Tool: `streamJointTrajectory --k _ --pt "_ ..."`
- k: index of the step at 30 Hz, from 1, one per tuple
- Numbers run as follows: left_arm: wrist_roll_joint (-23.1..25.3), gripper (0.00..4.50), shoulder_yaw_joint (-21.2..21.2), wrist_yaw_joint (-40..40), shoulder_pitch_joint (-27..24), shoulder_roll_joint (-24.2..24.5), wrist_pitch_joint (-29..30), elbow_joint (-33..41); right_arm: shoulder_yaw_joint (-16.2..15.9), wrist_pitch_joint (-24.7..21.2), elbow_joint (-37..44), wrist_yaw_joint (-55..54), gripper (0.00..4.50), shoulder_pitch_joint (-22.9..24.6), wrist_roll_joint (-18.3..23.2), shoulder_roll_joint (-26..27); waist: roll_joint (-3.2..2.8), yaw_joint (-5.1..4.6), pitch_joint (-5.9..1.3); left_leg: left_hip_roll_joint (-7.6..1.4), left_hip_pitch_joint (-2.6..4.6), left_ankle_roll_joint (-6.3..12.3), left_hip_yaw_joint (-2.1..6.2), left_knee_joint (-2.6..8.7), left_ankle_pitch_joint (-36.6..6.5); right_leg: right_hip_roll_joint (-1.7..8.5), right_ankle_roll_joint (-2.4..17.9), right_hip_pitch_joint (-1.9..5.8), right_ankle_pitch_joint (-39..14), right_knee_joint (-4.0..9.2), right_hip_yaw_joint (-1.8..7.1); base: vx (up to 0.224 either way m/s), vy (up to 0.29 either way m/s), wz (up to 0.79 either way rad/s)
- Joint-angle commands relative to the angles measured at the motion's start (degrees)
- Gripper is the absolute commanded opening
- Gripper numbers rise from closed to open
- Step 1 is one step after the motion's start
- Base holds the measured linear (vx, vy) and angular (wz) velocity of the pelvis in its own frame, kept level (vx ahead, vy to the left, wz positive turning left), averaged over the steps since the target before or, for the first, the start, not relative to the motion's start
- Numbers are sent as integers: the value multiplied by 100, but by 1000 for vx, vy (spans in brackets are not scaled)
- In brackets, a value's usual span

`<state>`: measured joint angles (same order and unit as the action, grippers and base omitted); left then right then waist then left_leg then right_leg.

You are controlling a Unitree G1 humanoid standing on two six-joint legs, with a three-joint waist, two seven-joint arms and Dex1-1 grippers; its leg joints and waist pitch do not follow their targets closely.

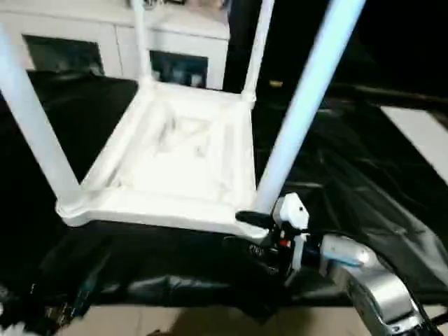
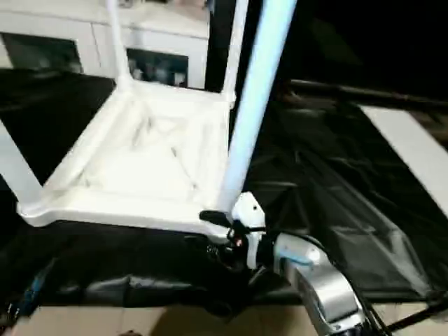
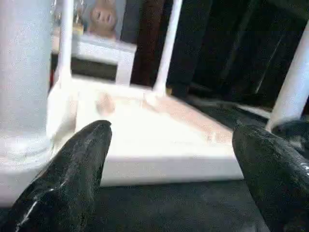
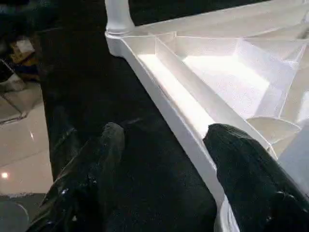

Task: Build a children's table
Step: Flip table

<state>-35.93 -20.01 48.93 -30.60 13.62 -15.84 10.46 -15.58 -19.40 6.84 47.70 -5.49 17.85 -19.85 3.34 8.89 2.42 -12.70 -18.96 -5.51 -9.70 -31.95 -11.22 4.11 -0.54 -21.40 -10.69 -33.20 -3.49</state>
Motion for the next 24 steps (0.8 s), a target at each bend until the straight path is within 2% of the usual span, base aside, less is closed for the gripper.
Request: streamJointTrajectory --k 1,2,3,4,5,7,8,10,12,13,14,15,16,17,18,19,20,21,22,24 --pt "450 446 18 -351 -60 -305 -187 317 168 47 70 -97 303 -6 13 -13 -76 -62 -119 -93 26 -221 70 464 -2774 338 69 31 -3280 589 237 0 0 0" --pt "491 446 32 -407 -67 -339 -175 406 179 55 63 -111 303 -17 14 -2 -105 -131 -116 -113 -40 -252 93 493 -2630 339 115 73 -3048 553 228 0 0 0" --pt "554 446 55 -492 -78 -391 -157 540 195 67 51 -132 303 -35 16 14 -119 -164 -109 -109 -52 -263 92 497 -2681 325 102 72 -3079 547 219 0 0 0" --pt "678 446 204 -940 -115 -626 37 1219 214 156 -5 -132 303 -74 -4 29 -89 -191 -114 -112 -63 -277 100 495 -2713 334 90 87 -3130 545 209 0 0 0" --pt "576 446 283 -1098 -44 -620 218 1496 208 172 -18 -126 303 -81 -11 31 -84 -214 -116 -137 -50 -306 122 490 -2834 357 153 81 -3142 552 198 0 0 0" --pt "145 446 293 -1274 466 -196 726 1675 184 161 -19 -131 303 -98 -15 51 -81 -230 -136 -74 67 -248 83 409 -2961 283 208 -32 -3052 544 210 0 0 0" --pt "-167 446 344 -1336 716 74 1057 1780 170 161 -18 -131 303 -103 -17 57 -82 -222 -149 -52 87 -224 76 405 -2929 257 236 -43 -2976 535 207 0 0 0" --pt "-407 446 359 -1362 1144 512 1476 1745 152 197 -48 -141 303 -132 -33 79 -85 -241 -166 -57 -14 -207 100 429 -2656 250 318 51 -2569 434 199 0 0 0" --pt "-219 446 307 -1375 1413 734 1628 1513 159 220 -98 -175 303 -180 -51 115 -157 -257 -182 -63 -13 -245 84 427 -2350 225 424 43 -2028 362 220 0 0 0" --pt "-109 446 240 -1402 1505 718 1611 1379 163 226 -113 -192 303 -199 -59 133 -148 -283 -177 -59 -42 -252 75 432 -2310 221 438 62 -1964 358 222 0 0 0" --pt "-35 446 186 -1445 1529 700 1650 1275 172 222 -113 -204 303 -207 -56 144 -141 -294 -188 -49 -70 -274 72 425 -2259 238 418 89 -2016 348 226 0 0 0" --pt "199 446 105 -1487 1476 601 1579 1221 184 226 -98 -215 303 -191 -56 150 -167 -308 -207 -50 -66 -295 73 414 -2188 250 422 91 -1938 334 243 0 0 0" --pt "248 446 73 -1508 1431 551 1549 1227 187 228 -89 -221 303 -181 -58 152 -155 -332 -217 -53 -78 -297 73 410 -2121 252 432 109 -1844 326 244 0 0 0" --pt "249 446 42 -1516 1347 484 1489 1269 188 226 -76 -228 303 -160 -56 154 -164 -347 -242 -59 -79 -285 63 390 -1934 252 530 117 -1495 298 250 0 0 0" --pt "117 446 46 -1493 1223 474 1498 1353 181 224 -61 -233 303 -130 -60 155 -164 -347 -242 -59 -79 -285 63 390 -1934 252 530 117 -1495 298 250 0 0 0" --pt "57 446 53 -1491 1170 484 1518 1391 177 225 -55 -234 303 -118 -64 156 -168 -349 -250 -61 -93 -263 58 382 -1821 246 624 126 -1242 269 254 0 0 0" --pt "-123 446 98 -1516 841 631 1597 1548 159 216 -19 -244 303 -47 -66 157 -179 -332 -252 -55 -75 -214 37 363 -1824 224 707 105 -1095 253 266 0 0 0" --pt "-124 446 99 -1517 835 635 1598 1550 159 216 -18 -245 303 -46 -66 157 -172 -334 -249 -57 -86 -193 36 364 -1826 221 720 111 -1074 252 267 0 0 0" --pt "-76 446 28 -1585 706 591 1487 1567 143 211 2 -267 303 -21 -77 166 -194 -334 -240 -57 -90 -175 31 369 -1847 216 725 108 -1097 258 268 0 0 0" --pt "-76 446 -56 -1599 597 529 1467 1572 145 192 32 -315 303 -17 -78 193 -183 -338 -207 -63 -65 -176 21 378 -2056 203 676 78 -1449 303 282 0 0 0"
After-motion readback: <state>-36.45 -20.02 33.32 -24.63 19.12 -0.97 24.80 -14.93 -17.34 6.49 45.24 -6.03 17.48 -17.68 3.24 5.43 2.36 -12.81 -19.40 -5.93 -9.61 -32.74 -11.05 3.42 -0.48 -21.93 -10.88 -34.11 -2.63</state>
